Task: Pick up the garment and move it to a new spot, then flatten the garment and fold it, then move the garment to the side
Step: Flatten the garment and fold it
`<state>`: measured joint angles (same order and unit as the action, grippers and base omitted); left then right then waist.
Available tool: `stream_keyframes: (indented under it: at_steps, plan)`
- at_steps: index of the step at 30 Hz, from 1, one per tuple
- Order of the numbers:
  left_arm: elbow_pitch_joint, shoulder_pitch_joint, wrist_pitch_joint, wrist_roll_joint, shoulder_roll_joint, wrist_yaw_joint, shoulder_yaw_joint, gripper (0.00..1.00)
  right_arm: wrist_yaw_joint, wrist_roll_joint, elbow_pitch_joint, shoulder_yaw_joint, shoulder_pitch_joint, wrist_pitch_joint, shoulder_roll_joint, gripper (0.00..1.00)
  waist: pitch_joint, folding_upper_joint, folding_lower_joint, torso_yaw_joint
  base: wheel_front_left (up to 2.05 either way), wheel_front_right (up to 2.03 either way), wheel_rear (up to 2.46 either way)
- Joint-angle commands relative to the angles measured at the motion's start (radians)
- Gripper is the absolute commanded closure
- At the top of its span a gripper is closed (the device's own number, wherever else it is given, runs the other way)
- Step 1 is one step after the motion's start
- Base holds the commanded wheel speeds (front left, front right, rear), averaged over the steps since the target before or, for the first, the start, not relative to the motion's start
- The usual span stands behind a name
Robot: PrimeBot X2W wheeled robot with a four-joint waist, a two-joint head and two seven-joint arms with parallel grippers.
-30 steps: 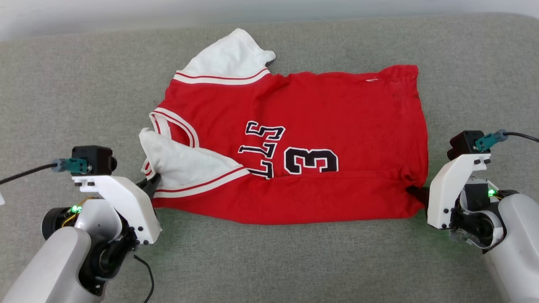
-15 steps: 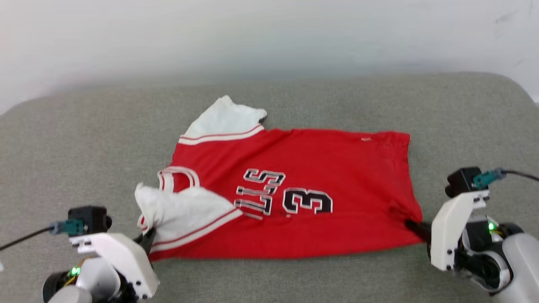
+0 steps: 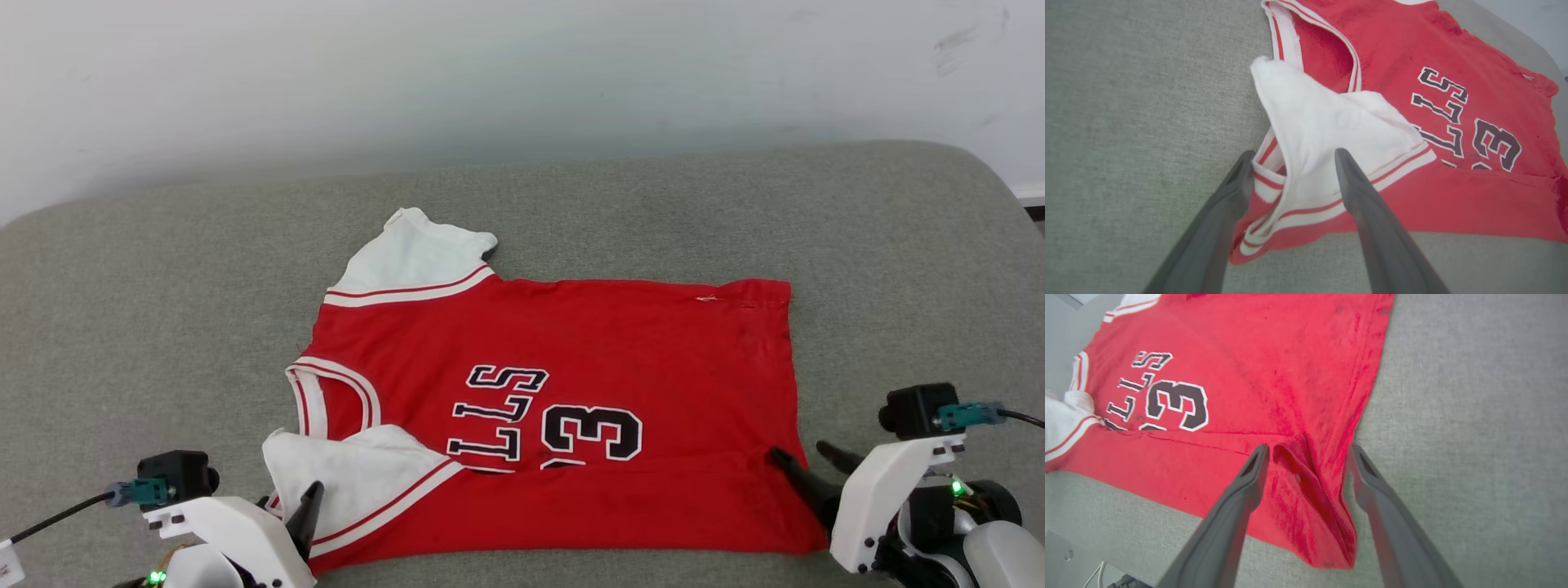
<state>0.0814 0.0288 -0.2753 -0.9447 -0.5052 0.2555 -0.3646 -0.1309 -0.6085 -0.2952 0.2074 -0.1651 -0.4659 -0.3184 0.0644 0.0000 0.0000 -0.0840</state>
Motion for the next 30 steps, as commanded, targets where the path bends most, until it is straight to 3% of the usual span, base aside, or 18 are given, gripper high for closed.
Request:
stream_keyframes:
  at_steps: [1, 8, 16, 24, 30]
  plan:
    - [0.004, 0.017, 0.017, 0.013, -0.003, -0.004, 0.006, 0.0, 0.0, 0.01, 0.007, -0.003, 0.001, 0.041, -0.011, 0.0, -0.004, 0.0, 0.0, -0.006, 0.0, 0.0, 0.0]
    - [-0.011, 0.073, 0.161, 0.099, -0.015, 0.009, 0.039, 0.0, 0.0, 0.096, 0.064, -0.041, -0.014, 0.356, 0.002, 0.0, -0.018, 0.0, 0.0, -0.043, 0.0, 0.0, 0.0]
    - [-0.034, 0.247, 0.214, 0.164, -0.032, 0.014, 0.061, 0.0, 0.0, 0.184, 0.187, -0.102, -0.054, 0.474, 0.043, 0.0, 0.076, 0.0, 0.0, -0.085, 0.0, 0.0, 0.0]
    - [0.019, 0.54, 0.143, 0.209, -0.066, -0.023, 0.048, 0.0, 0.0, 0.213, 0.33, -0.137, -0.126, 0.507, 0.098, 0.0, 0.293, 0.0, 0.0, -0.137, 0.0, 0.0, 0.0]
    - [0.116, 0.769, -0.038, 0.193, -0.116, -0.112, 0.008, 0.0, 0.0, 0.228, 0.37, -0.13, -0.173, 0.512, 0.117, 0.0, 0.394, 0.0, 0.0, -0.18, 0.0, 0.0, 0.0]
